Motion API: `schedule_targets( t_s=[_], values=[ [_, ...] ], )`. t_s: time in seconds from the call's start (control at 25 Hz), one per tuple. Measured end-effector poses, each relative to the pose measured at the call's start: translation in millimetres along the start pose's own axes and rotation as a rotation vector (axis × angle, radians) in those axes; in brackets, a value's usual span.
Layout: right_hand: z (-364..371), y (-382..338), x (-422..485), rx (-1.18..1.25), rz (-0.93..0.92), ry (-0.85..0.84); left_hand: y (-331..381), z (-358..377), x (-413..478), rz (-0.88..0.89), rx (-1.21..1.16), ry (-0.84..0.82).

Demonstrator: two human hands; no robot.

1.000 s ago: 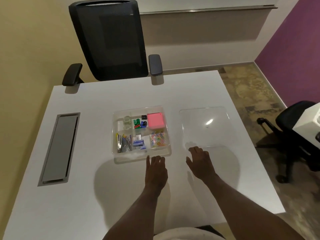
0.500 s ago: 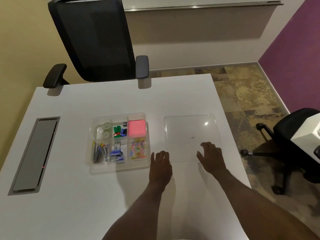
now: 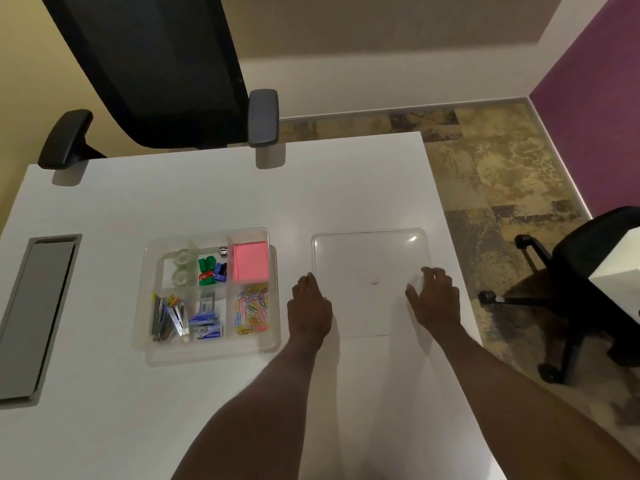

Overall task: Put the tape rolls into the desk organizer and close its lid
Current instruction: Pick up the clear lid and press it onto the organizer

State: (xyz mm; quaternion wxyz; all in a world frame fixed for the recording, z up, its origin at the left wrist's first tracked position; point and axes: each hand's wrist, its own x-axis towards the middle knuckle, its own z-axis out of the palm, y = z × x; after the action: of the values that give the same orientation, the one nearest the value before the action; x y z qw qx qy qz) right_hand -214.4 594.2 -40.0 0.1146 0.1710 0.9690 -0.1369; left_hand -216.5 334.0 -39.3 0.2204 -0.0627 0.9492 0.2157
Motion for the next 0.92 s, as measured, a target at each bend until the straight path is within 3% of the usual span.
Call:
schedule_targets(
  t_s=[0.32, 0.44, 0.64, 0.92],
  values=[
    [5, 3, 29, 0.06, 0.176, 0.036, 13, 0, 28, -0.13, -0.039, 0.02],
    [7, -1, 32, 0.133, 0.198, 0.025, 20, 3, 31, -0.192, -0.138, 0.052],
    [2, -14, 32, 0.303, 0.402, 0.123, 22, -6, 34, -0.369, -0.322, 0.104],
    [-24, -41, 18, 0.441, 0.331, 0.319, 15, -43, 23, -0.287, -0.322, 0.322]
  ],
)
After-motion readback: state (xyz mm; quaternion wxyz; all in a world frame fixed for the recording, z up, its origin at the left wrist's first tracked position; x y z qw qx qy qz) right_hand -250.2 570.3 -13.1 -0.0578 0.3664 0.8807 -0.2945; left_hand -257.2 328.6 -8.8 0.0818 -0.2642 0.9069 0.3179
